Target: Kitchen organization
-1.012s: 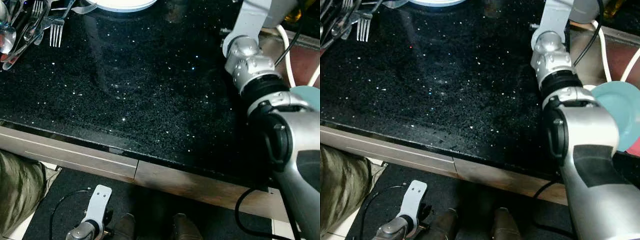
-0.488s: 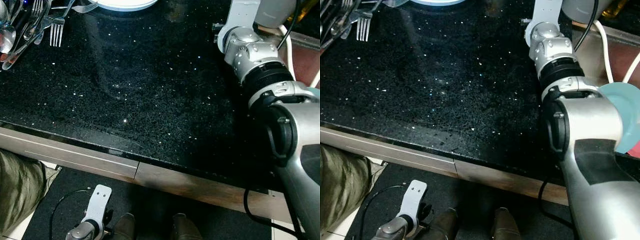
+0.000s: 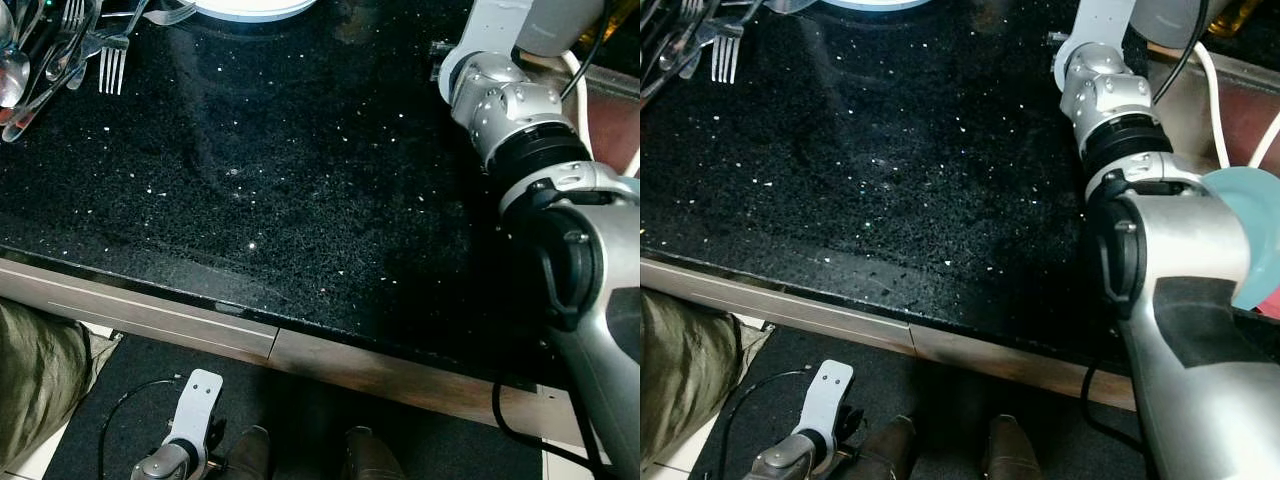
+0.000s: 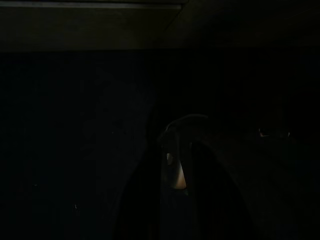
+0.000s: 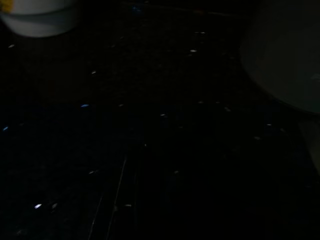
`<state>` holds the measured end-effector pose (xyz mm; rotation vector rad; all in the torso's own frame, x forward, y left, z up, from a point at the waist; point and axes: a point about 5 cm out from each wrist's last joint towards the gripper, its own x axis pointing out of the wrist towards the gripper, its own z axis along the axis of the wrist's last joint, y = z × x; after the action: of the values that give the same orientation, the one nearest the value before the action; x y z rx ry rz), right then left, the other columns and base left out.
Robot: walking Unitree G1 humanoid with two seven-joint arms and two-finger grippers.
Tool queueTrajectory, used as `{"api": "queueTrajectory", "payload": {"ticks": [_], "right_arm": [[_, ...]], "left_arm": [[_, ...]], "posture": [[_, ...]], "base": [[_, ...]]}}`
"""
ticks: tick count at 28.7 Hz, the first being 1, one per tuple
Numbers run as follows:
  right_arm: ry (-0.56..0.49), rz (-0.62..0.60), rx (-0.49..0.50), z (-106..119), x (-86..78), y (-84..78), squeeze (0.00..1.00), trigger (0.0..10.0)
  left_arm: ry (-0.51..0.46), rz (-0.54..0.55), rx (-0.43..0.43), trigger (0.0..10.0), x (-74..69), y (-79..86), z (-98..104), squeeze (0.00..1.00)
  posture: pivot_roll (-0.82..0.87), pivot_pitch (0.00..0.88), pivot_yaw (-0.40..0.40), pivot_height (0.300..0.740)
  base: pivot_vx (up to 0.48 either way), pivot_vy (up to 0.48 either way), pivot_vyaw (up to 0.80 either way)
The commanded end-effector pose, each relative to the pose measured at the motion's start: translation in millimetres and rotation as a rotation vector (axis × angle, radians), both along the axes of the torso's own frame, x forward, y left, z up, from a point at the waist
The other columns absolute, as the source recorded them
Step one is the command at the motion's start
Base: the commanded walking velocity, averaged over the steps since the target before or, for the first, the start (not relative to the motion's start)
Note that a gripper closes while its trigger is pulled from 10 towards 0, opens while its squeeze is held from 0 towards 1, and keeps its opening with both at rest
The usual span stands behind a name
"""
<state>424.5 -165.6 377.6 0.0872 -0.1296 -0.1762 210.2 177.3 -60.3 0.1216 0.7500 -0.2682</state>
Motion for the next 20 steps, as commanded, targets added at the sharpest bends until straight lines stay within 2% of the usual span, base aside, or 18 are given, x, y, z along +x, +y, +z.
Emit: {"api": "queueTrajectory", "payload": {"ticks": [1, 5, 8, 13, 20], "right_arm": [[-0.001, -0.034, 0.020, -5, -0.1, -10.7, 0.00, 10.0], [-0.034, -0.056, 0.019, -2, -1.1, -15.9, 0.00, 10.0], [-0.016, -0.064, 0.017, -5, -0.9, -18.4, 0.00, 10.0], [0.125, -0.065, -0.020, -33, 2.3, -19.5, 0.00, 10.0], [0.161, -0.051, -0.018, -42, 3.2, -17.7, 0.00, 10.0]], "left_arm": [[0.197, 0.007, 0.033, 10.0, -46.8, 1.7, -28, 0.00], [0.197, 0.010, 0.030, 10.0, -47.4, 2.2, -28, 0.00], [0.198, 0.010, 0.030, 10.0, -47.9, 2.6, -28, 0.00], [0.198, 0.003, 0.028, 10.0, -48.3, 2.7, -28, 0.00], [0.197, 0.005, 0.029, 10.0, -48.3, 2.4, -28, 0.00]], "posture": [[0.16, 0.419, -0.155, 0.740], [0.16, 0.422, -0.154, 0.740], [0.16, 0.422, -0.152, 0.740], [0.16, 0.426, -0.150, 0.740], [0.16, 0.426, -0.152, 0.740]], "base": [[0.000, 0.000, 0.00], [0.000, 0.000, 0.00], [0.000, 0.000, 0.00], [0.000, 0.000, 0.00], [0.000, 0.000, 0.00]]}}
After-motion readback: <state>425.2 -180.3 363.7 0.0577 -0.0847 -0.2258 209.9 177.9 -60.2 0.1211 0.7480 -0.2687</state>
